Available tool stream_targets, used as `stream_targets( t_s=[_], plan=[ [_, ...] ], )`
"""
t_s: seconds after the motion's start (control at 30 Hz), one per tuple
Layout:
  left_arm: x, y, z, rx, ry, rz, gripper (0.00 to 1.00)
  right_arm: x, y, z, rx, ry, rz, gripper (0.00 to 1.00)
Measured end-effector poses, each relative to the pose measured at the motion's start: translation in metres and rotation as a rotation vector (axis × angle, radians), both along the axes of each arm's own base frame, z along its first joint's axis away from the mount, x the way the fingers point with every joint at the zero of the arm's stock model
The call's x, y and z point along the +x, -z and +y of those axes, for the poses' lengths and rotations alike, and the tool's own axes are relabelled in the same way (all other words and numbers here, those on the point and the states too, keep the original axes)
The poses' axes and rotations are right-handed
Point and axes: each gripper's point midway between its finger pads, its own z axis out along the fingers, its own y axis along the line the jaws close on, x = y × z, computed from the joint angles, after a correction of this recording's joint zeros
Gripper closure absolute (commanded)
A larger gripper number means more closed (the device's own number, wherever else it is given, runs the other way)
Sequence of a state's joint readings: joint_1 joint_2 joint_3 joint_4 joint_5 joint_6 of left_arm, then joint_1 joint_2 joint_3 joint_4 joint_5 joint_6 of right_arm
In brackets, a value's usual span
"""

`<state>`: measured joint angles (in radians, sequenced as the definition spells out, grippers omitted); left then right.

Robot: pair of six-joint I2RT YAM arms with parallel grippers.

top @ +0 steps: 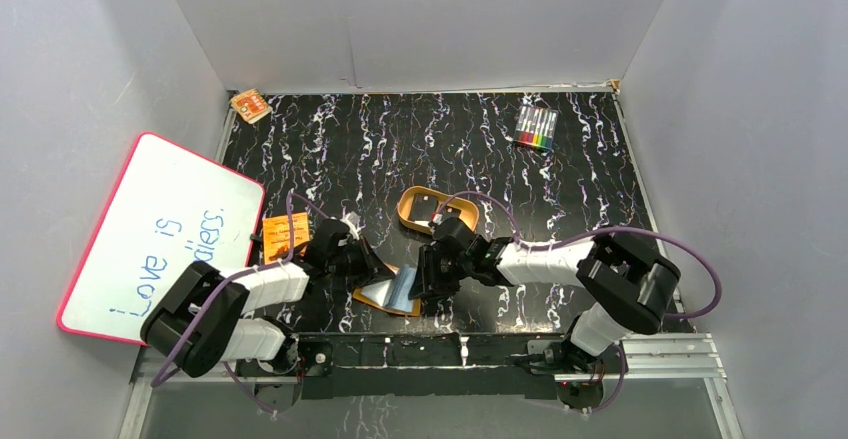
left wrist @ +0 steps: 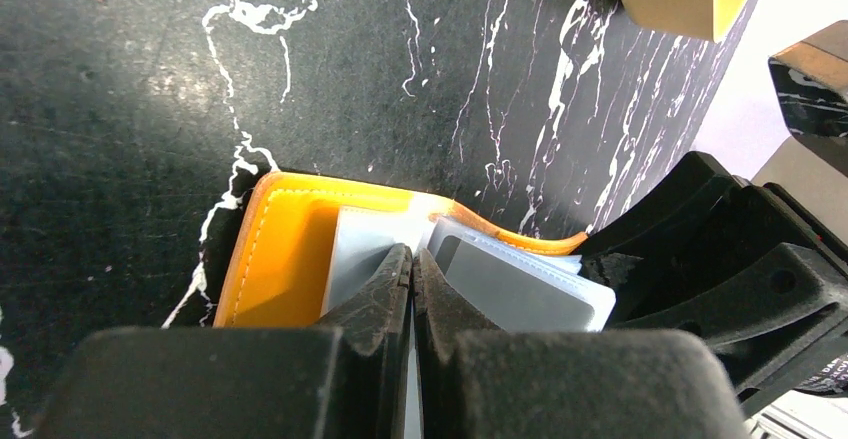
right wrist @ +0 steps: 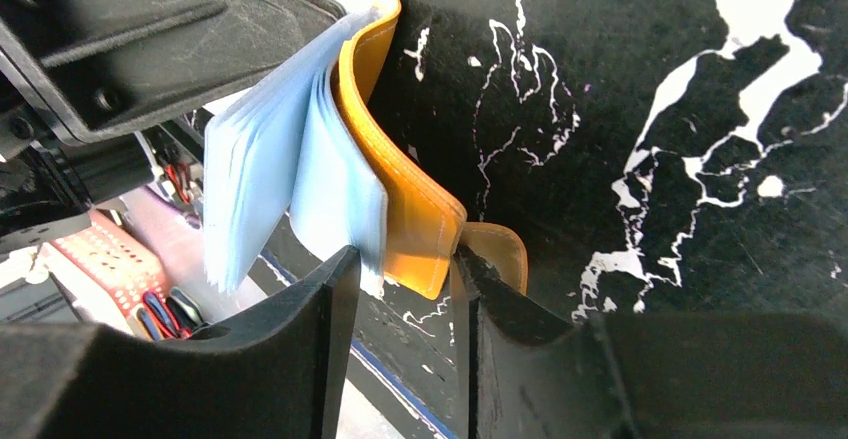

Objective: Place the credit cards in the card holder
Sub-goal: Turn over the card slot in the card holder.

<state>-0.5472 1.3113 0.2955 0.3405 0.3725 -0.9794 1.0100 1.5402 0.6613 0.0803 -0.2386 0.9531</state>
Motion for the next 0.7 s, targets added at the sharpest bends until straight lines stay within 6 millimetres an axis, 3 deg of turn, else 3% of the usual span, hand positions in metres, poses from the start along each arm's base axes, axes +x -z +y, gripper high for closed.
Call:
stream_targets(
  t_s=[0.27, 0.37, 0.7],
  plan=[
    [0.001, -0.001, 0.006, 0.022, -0.035, -0.009, 1.0, 0.008, -0.003, 0.01, 0.008, 0.042, 0.013, 0.45],
    [0.002, -0.002, 0.009, 0.032, -0.048, -0.01, 1.0, 0.012, -0.002, 0.014, 0.011, 0.062, 0.02, 0.47],
    [0.0, -0.003, 0.025, 0.093, -0.108, -0.012, 1.0, 0.017, 0.001, 0.021, 0.007, 0.071, 0.02, 0.93]
  ],
)
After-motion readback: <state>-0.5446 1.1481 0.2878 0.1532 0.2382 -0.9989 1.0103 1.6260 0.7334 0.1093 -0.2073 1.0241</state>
